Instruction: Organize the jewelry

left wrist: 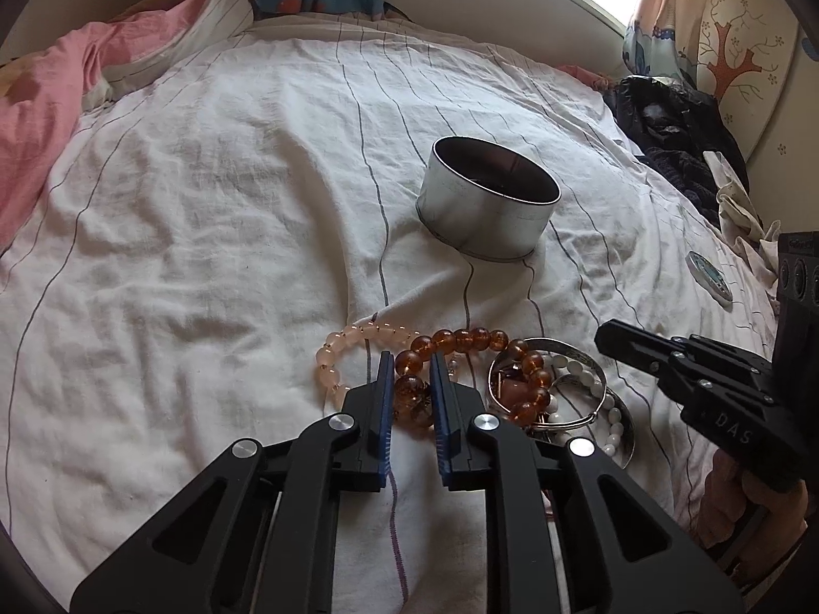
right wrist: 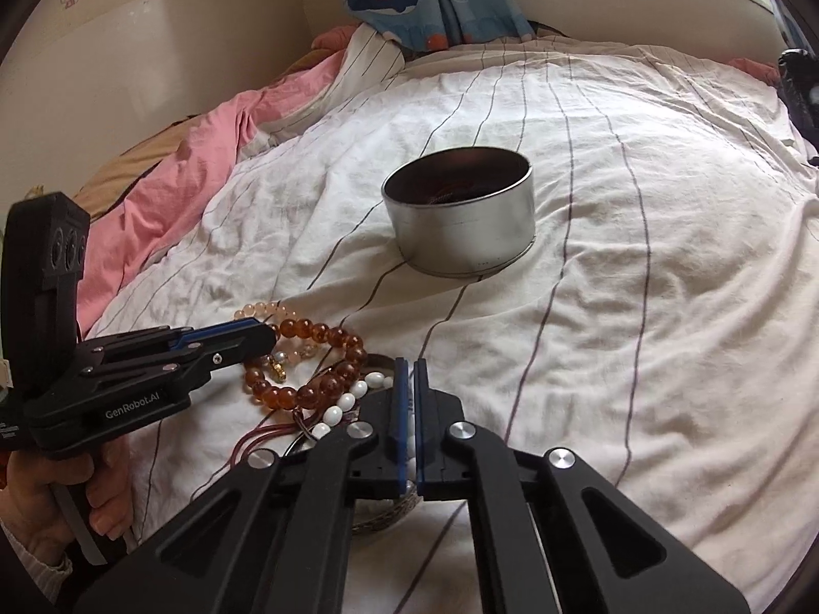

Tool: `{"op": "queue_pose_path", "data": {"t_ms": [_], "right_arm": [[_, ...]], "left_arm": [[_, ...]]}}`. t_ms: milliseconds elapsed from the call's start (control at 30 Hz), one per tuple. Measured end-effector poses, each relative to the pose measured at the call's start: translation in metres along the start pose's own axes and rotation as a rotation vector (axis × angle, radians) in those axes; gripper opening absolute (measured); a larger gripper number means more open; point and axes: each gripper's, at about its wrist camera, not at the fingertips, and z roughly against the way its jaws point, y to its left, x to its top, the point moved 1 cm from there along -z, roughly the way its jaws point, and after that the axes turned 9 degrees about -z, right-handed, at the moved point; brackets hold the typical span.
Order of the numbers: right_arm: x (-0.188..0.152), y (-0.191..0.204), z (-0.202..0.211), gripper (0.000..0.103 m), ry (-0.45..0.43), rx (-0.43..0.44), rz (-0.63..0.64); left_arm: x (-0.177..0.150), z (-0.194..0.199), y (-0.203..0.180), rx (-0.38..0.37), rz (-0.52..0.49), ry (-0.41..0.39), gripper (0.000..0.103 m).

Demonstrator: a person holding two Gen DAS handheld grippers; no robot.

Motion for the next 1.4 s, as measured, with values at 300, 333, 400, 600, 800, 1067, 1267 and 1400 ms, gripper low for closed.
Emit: {"op": "queue_pose_path", "data": {"t_ms": [300,333,400,600,800,1067,1267,1400], "right_arm": [[0.001,-0.001,-0.017,0.034,0.065,0.031,-0.031],[0.001,-0.001,-0.02,0.034,0.076,0.028,-0.026],[-0.004,0.004,-0.026,0.021,0.111,0.021,0.008],[0.003,0.002,-0.007,0.026,0.044,0.117,-0.042],[-0.011,0.02,-0.021,0.029,0.129,0.109,0.042],[-0.008,0.015,-0.006,0.006,0.07,0.077,0.044],[-0.003,0.004,0.008,0.005,0.011,0.034,0.018],[-0.002,-0.003,0.002,0.005,0.029,-0.001,0.001]], "left_arm": [[0.002,-0.013,-0.005,-0.019,0.001,0.019,0.038],[0.003,-0.014,-0.006,-0.015,-0.004,0.019,0.038],[0.004,-0.015,-0.01,-0.008,-0.023,0.021,0.037],[0.003,-0.01,0.0,-0.017,0.013,0.016,0.029],[0.003,-0.01,0.001,-0.011,0.007,0.023,0.022],[0.006,0.003,-0.003,-0.013,-0.013,-0.032,0.013],[0.005,-0.005,0.0,-0.034,-0.014,0.009,0.013],[0.002,-0.015,0.001,-0.049,-0.003,0.033,0.022]]}}
